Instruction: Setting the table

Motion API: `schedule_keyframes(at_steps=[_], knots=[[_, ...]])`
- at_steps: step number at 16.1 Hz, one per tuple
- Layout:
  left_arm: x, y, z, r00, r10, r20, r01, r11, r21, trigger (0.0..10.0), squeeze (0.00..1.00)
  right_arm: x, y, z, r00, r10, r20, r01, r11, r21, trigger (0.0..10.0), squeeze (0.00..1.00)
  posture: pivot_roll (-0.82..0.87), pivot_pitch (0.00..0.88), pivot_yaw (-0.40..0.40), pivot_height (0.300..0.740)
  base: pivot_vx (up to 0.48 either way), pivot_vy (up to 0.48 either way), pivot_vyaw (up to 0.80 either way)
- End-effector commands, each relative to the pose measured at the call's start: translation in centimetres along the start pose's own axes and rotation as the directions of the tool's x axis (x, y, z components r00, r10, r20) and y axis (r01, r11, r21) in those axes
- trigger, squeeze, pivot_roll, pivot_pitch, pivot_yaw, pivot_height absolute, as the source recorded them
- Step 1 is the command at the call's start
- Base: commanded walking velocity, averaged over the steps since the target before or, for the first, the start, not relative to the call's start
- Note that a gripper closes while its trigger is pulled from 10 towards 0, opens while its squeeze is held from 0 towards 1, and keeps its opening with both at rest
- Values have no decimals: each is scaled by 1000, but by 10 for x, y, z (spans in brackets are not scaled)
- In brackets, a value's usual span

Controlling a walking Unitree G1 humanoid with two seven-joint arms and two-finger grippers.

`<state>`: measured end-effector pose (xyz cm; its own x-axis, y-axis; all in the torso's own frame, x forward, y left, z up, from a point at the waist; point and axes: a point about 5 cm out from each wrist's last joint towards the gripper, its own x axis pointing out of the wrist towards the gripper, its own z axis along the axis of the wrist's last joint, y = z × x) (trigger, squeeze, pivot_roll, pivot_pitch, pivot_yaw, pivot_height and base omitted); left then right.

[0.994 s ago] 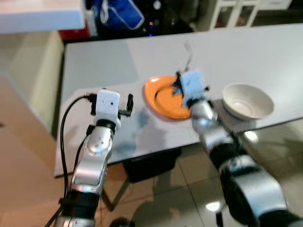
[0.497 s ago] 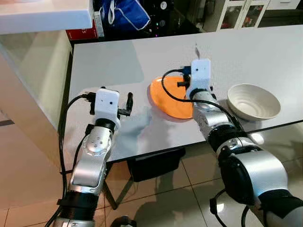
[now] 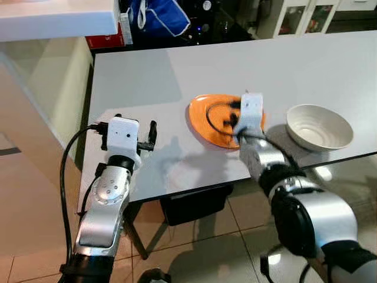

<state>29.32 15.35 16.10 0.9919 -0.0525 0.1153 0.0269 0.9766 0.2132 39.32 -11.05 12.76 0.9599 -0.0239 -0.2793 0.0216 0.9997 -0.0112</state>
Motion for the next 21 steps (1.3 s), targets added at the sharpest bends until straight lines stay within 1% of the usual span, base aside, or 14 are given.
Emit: schedule_keyframes(at_steps=[1,6,10,15,16,17,21], knots=[[-3,3,0,1000,11,-14,-11,1000,15,10000,0,-1,-1,-10,999,-13,-39,12,999,-30,10000,0,308,123,0,740,0,0,0],[-11,8,1,999,27,-26,-27,999,25,10000,0,-1,1,-8,999,-14,-30,13,999,-36,10000,0,332,137,0,740,0,0,0],[-13,9,1,999,33,-33,-32,999,28,10000,0,0,1,-3,1000,-22,-16,21,999,-48,10000,0,333,137,-6,740,0,0,0],[-14,10,2,999,36,-38,-35,999,33,10000,0,0,-1,-3,999,-38,-27,37,999,-36,10000,0,340,138,-8,740,0,0,0],[-14,10,1,999,37,-39,-36,999,35,10000,0,0,-1,-2,999,-44,-25,43,998,-40,10000,604,341,137,-9,740,0,0,0],[-14,10,1,999,38,-39,-36,999,35,10000,0,0,-1,-2,999,-44,-25,43,998,-37,10000,1000,341,134,-12,740,0,0,0],[-12,8,1,998,38,-40,-37,999,35,10000,0,0,-1,0,998,-52,-22,50,998,-49,10000,1000,338,126,-18,740,0,0,0]])
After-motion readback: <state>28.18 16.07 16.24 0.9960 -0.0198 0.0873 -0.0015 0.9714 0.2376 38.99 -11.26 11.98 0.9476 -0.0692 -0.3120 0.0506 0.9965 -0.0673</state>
